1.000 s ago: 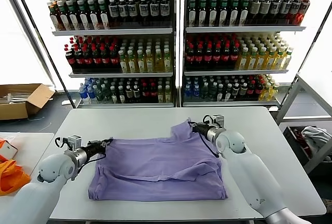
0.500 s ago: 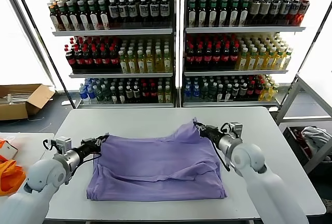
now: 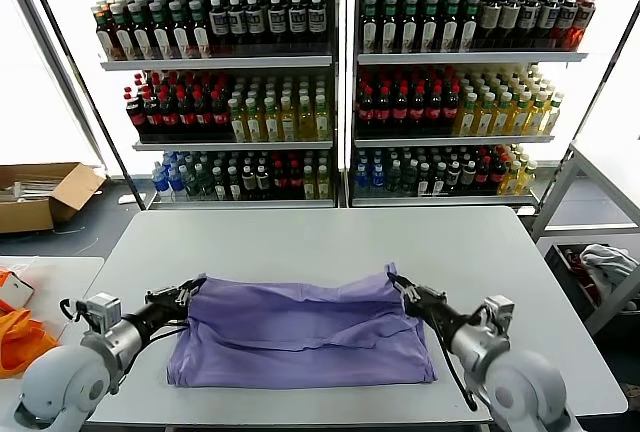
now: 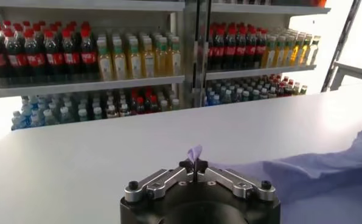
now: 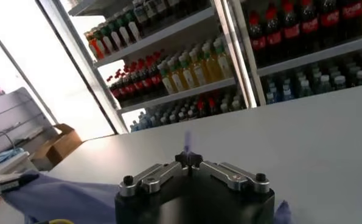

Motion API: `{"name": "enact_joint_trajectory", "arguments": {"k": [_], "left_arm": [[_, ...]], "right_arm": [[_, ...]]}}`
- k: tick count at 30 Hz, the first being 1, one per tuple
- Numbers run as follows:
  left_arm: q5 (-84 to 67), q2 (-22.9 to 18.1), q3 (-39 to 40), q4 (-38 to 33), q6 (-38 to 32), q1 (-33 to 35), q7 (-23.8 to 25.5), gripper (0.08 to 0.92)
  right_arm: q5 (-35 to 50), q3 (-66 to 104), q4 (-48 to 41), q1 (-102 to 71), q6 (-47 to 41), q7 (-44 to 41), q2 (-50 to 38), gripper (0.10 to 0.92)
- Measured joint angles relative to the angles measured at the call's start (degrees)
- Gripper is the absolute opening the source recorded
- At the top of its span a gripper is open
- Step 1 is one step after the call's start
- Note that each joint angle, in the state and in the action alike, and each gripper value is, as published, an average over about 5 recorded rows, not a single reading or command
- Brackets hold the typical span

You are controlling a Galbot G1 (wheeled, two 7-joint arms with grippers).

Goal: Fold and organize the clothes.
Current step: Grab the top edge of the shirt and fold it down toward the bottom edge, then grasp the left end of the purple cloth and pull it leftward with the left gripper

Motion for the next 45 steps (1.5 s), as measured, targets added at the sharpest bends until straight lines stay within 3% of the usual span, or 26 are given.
{"name": "enact_joint_trajectory", "arguments": {"k": [7,11,22,34,45], "left_arm": [[2.0,-0.7,-3.5,-2.6,-0.3,6.8,0.6,0.103],[3.7,-1.3,-4.6,-3.3,-0.1,9.2,0.4,0.143],[4.2,-3.7,-8.5,-6.3,-0.4,12.3,-4.3,0.458],[5.6,-11.2,-4.3,-8.9,-3.8,16.3,-16.5,0.789],[6.8,-16.8,3.1,-6.4,-3.3,13.9,-26.8,0.823]], "right_arm": [[-5.0,2.3,4.0,-9.4,1.3,-1.9,1.4,0.110],[-8.7,2.4,4.6,-12.6,2.6,-2.9,1.8,0.181],[-17.5,6.9,4.2,-15.3,10.2,-6.0,2.5,0.484],[-24.8,15.1,2.5,-18.5,22.8,-7.9,6.1,0.802],[-26.1,19.5,3.1,-23.0,28.2,-8.9,8.1,0.823]]}}
